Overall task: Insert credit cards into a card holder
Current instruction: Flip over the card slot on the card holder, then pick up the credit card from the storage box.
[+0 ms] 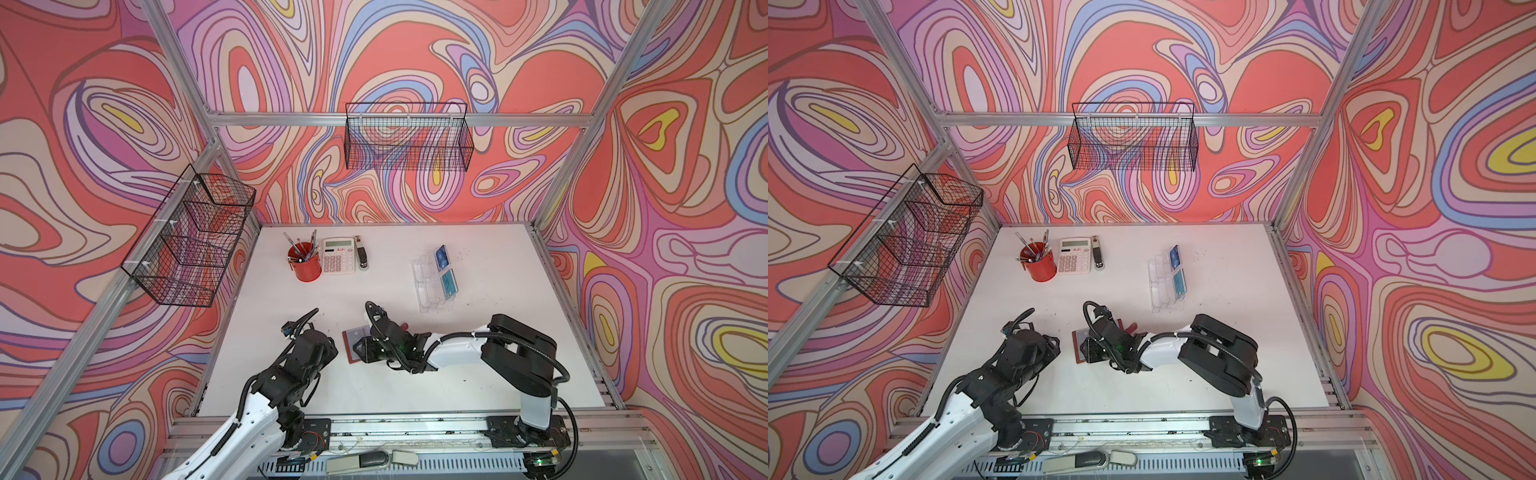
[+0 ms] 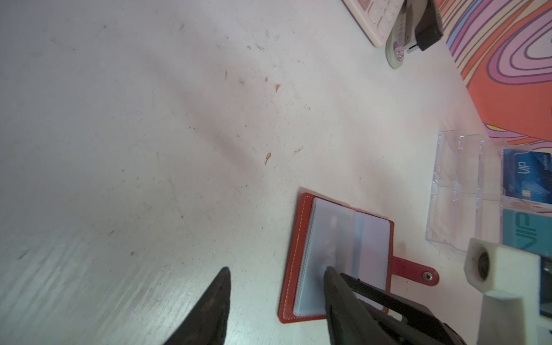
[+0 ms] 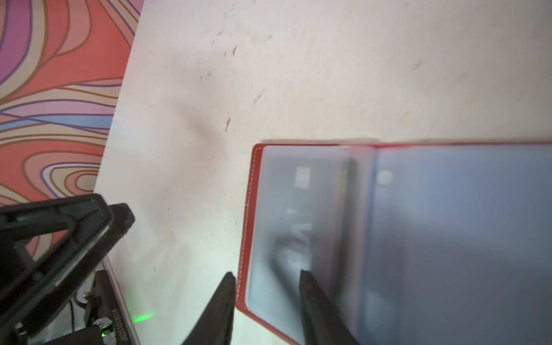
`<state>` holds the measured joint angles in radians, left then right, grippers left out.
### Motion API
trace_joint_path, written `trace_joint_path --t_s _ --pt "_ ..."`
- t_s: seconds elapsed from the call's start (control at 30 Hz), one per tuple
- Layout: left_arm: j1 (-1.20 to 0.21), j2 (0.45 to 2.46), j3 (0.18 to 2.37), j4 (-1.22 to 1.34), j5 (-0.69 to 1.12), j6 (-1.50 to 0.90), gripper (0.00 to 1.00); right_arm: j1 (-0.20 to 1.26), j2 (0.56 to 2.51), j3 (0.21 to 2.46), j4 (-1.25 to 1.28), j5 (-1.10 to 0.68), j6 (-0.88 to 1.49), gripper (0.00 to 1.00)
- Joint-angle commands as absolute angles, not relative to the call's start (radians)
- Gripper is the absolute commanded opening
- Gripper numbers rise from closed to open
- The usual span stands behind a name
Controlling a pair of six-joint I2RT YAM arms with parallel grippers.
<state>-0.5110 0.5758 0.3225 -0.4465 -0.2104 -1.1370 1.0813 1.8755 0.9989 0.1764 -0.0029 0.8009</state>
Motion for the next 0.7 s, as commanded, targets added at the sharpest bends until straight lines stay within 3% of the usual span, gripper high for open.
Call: trace_joint_path --t_s 0.0,0.1,0.2,0.33,0.5,0.67 --pt "-0.502 0.536 0.337 -0.449 -0.224 -1.049 0.68 1.051 1.669 1.016 -0.015 0.124 0.700 0.38" --pt "-0.499 0.536 0.399 -0.478 -0.232 -0.906 0.80 0.942 1.519 1.046 -0.185 0.131 0.645 0.38" --pt "-0.499 0.585 0.489 -0.581 -0.289 -0.807 0.85 0.803 1.389 1.081 -0.333 0.148 0.593 0.41" --pt "-0.499 0.679 0.586 -0.697 -0.426 -0.740 0.93 0.661 1.278 1.128 -0.459 0.258 0.520 0.53" --pt "-0.499 0.761 0.607 -0.724 -0.522 -0.674 0.97 0.518 1.287 1.181 -0.529 0.231 0.488 0.51" --pt "-0.498 0.769 0.578 -0.635 -0.433 -0.621 0.97 0.393 1.376 1.201 -0.528 0.059 0.506 0.47"
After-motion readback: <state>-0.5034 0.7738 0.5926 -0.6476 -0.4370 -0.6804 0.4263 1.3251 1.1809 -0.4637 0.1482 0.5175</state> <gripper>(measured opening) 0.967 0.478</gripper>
